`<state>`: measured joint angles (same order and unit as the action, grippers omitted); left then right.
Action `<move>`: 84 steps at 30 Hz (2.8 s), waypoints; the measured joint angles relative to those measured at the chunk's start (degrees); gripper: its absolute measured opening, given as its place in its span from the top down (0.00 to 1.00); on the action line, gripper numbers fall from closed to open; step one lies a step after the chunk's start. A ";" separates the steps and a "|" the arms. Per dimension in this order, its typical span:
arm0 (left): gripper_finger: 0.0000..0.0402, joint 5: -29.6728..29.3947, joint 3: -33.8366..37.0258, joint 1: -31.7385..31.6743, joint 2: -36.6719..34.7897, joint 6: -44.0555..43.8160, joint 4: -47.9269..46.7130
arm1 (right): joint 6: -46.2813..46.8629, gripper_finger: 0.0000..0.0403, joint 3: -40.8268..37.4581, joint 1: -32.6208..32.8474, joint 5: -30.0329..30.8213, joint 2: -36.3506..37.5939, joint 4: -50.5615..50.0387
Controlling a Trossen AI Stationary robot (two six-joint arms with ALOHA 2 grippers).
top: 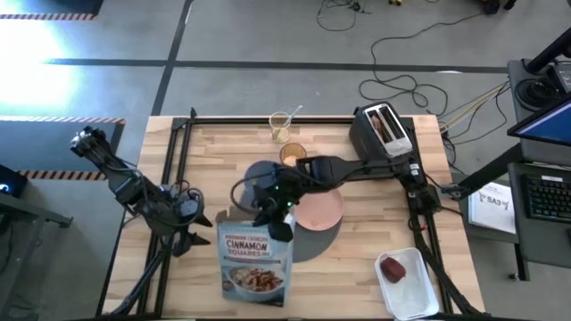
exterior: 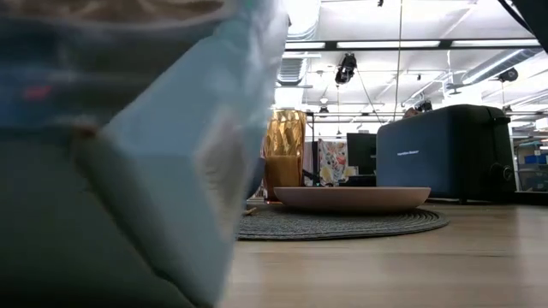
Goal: Arrange a breakfast setting
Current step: Pour the cereal from the cereal box into the blue bowl
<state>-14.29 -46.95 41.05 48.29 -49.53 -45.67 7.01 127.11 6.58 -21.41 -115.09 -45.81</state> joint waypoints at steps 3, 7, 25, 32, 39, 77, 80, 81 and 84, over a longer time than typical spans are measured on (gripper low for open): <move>0.31 0.01 3.13 0.75 -1.95 -0.53 4.83 | 0.02 0.98 0.00 1.66 2.46 0.00 -0.37; 0.31 -0.10 9.16 1.84 -5.80 -0.09 14.68 | 0.94 0.98 0.00 3.56 4.49 0.00 0.04; 0.32 -0.10 18.70 9.80 -6.08 5.53 40.72 | 12.82 0.98 0.02 14.58 17.59 -0.11 3.92; 0.32 -0.10 14.85 12.30 2.29 9.19 40.64 | 14.11 0.98 0.02 18.66 20.86 -0.11 7.83; 0.32 -0.15 9.52 12.57 8.85 18.76 41.09 | 16.44 0.98 0.02 19.17 21.39 -0.17 7.63; 0.67 0.60 -8.08 6.65 27.26 27.37 35.42 | 16.52 0.98 -0.04 23.13 17.00 -0.20 6.70; 0.89 0.54 -8.51 6.57 26.89 23.87 33.08 | 16.18 0.98 -0.09 23.08 17.11 -0.24 6.80; 0.94 0.51 -8.51 6.54 26.66 22.57 32.33 | 16.19 0.98 -0.09 23.02 17.22 -0.26 6.80; 0.97 0.59 -8.53 6.56 26.17 19.11 30.75 | 16.14 0.98 -0.09 22.91 18.45 -0.26 7.19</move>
<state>-13.70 -55.48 47.62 74.46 -30.42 -14.92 23.15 127.02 29.50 -2.97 -115.35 -38.61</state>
